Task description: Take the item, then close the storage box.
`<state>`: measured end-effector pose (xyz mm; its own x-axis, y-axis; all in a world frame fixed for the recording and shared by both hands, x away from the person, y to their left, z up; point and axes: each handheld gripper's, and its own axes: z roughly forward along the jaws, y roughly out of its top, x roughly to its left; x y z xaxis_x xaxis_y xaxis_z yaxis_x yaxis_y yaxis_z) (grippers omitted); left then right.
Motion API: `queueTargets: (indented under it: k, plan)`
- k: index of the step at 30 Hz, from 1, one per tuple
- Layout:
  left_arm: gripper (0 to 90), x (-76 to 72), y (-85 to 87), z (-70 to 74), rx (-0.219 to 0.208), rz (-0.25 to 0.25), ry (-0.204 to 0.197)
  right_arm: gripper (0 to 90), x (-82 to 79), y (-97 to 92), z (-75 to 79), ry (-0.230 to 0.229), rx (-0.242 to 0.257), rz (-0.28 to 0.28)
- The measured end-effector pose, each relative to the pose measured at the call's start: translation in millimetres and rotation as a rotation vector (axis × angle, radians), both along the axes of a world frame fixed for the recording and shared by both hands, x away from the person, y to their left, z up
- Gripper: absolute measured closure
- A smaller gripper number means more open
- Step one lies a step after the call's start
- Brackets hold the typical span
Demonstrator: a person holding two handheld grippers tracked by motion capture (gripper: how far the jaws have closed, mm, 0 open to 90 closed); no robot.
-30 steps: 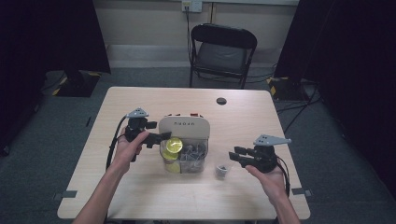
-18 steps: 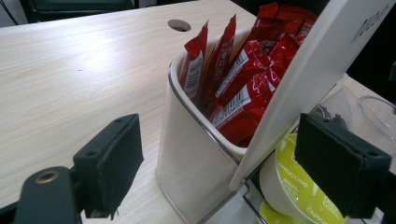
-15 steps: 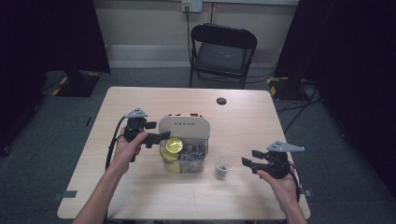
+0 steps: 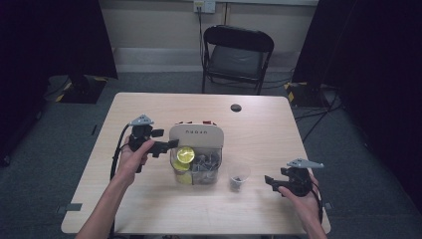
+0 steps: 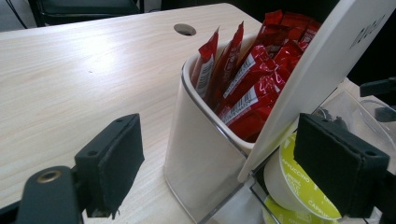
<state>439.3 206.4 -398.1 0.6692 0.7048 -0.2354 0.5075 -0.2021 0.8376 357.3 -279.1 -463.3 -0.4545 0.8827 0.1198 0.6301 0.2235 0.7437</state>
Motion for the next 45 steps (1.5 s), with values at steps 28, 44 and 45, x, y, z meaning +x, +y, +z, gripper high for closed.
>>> queueTargets:
  k: [28, 44, 45]
  plan:
    - [16.3, 6.1, 32.3, 13.3, -0.058, 0.106, -0.031, 14.0, 2.8, 3.0, -36.9, -0.04, -0.129, -0.078]
    - [16.2, 22.7, 22.2, 15.1, -0.08, 0.105, -0.046, 14.1, 2.7, 3.0, -36.9, -0.04, -0.129, -0.079]
    - [16.2, 22.5, 21.2, 15.0, -0.082, 0.105, -0.044, 14.1, 2.7, 3.0, -36.9, -0.04, -0.129, -0.079]
